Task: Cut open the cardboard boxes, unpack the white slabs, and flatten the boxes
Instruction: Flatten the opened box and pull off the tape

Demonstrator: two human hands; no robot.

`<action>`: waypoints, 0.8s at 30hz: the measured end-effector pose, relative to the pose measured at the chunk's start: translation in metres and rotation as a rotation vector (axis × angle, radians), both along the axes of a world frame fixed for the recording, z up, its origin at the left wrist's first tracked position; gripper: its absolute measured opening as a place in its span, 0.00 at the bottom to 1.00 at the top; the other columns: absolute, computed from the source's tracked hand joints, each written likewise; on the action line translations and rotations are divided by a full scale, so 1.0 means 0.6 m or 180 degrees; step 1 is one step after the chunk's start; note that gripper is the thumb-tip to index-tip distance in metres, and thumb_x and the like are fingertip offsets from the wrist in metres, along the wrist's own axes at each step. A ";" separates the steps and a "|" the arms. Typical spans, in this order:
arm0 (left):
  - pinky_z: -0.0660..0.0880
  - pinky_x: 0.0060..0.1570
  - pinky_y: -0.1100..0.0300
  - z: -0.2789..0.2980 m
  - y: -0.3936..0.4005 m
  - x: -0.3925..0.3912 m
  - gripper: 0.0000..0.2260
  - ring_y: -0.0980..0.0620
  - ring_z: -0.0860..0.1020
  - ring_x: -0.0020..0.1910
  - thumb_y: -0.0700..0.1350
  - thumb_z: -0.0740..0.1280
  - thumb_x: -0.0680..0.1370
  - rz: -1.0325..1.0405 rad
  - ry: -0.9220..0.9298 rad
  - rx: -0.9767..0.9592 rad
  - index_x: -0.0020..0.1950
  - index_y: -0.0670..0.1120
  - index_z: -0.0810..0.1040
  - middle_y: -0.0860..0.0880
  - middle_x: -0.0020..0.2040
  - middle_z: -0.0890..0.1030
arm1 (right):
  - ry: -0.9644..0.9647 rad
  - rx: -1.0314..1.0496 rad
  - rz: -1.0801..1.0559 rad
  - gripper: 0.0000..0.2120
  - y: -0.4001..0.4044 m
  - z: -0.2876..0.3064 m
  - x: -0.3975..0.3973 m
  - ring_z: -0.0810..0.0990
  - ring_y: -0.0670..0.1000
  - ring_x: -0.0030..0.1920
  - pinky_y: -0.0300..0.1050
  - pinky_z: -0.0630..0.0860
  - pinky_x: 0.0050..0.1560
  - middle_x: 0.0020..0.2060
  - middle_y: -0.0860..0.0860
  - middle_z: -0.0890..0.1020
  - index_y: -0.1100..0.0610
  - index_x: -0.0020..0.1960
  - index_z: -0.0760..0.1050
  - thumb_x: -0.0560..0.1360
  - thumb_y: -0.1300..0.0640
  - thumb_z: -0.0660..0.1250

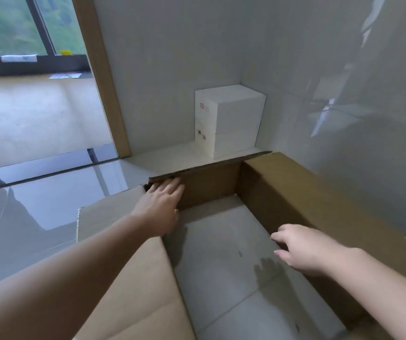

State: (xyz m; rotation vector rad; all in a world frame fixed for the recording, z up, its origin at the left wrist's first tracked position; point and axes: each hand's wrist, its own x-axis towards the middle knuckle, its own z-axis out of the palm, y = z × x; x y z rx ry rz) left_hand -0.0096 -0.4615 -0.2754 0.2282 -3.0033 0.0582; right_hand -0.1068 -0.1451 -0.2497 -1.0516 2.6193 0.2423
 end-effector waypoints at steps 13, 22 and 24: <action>0.39 0.72 0.44 -0.063 -0.179 -0.104 0.36 0.44 0.36 0.75 0.55 0.61 0.78 0.0887 -0.0598 0.0384 0.78 0.52 0.42 0.48 0.77 0.34 | 0.0235 0.0273 -0.0269 0.17 -0.085 0.005 -0.035 0.75 0.52 0.60 0.51 0.74 0.58 0.60 0.47 0.76 0.50 0.60 0.75 0.77 0.44 0.59; 0.57 0.70 0.44 -0.106 -0.206 -0.104 0.35 0.43 0.57 0.74 0.58 0.61 0.76 0.1091 -0.0701 0.0965 0.77 0.54 0.46 0.50 0.78 0.44 | 0.0111 0.0541 -0.0513 0.19 -0.034 -0.014 -0.021 0.75 0.52 0.61 0.50 0.74 0.58 0.61 0.47 0.76 0.48 0.63 0.74 0.76 0.42 0.59; 0.50 0.72 0.43 -0.101 -0.195 -0.097 0.36 0.42 0.50 0.76 0.59 0.60 0.77 0.1234 -0.0760 0.0831 0.77 0.53 0.43 0.48 0.78 0.39 | 0.0148 0.0560 -0.0537 0.20 -0.010 0.000 -0.021 0.73 0.52 0.63 0.48 0.73 0.60 0.64 0.46 0.74 0.46 0.66 0.72 0.76 0.42 0.59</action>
